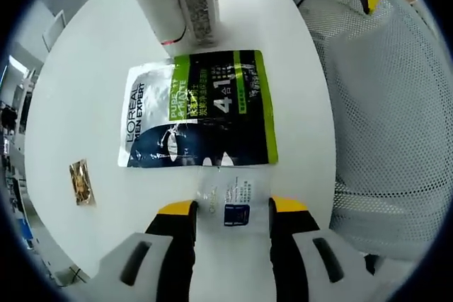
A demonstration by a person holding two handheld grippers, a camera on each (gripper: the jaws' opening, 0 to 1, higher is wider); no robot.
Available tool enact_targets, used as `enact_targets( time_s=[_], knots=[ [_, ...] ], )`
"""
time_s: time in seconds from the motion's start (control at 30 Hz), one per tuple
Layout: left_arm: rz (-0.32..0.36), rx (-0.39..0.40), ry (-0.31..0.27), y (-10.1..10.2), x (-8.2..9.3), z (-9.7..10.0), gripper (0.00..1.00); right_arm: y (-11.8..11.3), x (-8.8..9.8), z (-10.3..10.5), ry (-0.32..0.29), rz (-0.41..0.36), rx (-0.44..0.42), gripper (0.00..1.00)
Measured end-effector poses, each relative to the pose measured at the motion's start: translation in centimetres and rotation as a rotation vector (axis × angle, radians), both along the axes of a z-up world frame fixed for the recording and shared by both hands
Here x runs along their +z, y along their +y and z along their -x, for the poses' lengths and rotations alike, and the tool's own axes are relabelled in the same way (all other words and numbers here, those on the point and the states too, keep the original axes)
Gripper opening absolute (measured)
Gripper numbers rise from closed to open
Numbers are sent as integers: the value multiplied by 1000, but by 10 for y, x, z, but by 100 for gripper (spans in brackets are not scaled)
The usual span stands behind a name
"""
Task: Arrange the skincare products in the storage area until every visible bottle or jar stands upright without overlapping.
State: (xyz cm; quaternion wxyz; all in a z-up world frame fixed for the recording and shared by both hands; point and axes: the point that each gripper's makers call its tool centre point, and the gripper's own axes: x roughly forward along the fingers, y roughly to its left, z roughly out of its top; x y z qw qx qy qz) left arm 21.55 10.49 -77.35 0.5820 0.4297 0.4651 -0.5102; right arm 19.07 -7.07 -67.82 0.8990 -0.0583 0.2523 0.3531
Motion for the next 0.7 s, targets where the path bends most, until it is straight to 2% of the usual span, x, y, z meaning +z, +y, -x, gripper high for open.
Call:
enact_targets(
  time_s=[0.17, 0.27, 0.47, 0.7],
  knots=[
    [6, -8, 16, 0, -2, 5, 50, 1, -1, 1, 4, 5, 4, 100],
    [11, 6, 21, 3, -1, 4, 50, 1, -3, 2, 9, 12, 9, 100],
    [96, 66, 16, -8, 9, -6, 51, 1, -5, 3, 14, 19, 15, 100],
    [127, 81, 41, -19, 5, -11, 50, 2, -8, 4, 25, 28, 22, 100]
  ],
)
